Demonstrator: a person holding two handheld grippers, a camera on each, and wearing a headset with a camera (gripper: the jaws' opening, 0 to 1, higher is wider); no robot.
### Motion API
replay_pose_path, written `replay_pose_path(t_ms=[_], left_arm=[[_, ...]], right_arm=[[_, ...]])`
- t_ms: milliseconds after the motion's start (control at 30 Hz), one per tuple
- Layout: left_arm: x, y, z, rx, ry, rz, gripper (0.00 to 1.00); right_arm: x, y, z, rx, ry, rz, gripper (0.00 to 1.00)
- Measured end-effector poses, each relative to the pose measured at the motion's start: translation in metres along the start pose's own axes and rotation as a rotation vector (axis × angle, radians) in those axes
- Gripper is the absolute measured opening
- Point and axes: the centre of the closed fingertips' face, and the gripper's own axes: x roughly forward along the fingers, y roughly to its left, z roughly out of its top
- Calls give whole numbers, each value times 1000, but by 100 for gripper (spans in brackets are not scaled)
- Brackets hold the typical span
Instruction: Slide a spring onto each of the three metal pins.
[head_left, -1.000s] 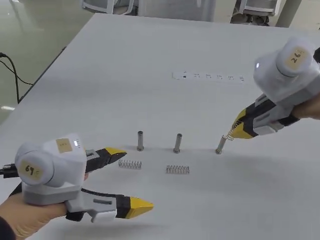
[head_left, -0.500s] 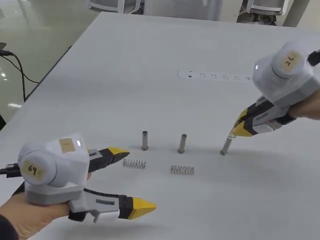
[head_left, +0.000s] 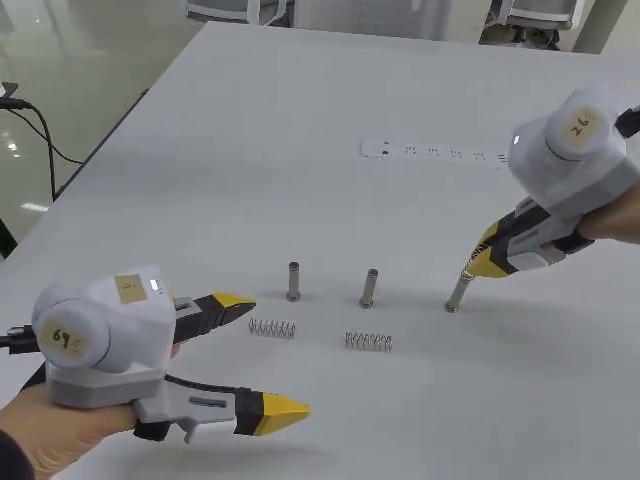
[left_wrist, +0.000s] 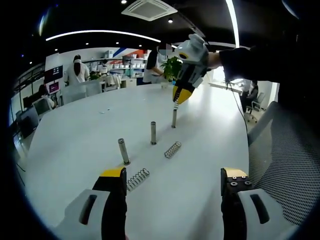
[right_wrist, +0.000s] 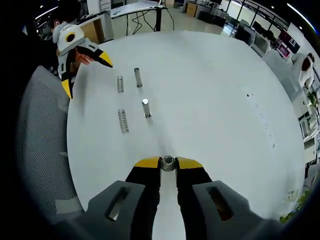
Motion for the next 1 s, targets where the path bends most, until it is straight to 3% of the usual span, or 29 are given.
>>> replay_pose_path(t_ms=[533,1000], left_arm=[[-4,5,-1,-7,2,19,75],[-5,7,-1,-8,4,24,75]], right_arm=[[14,-1,-4,17,16,25,13],[39,11,-18,38,61,59,13]])
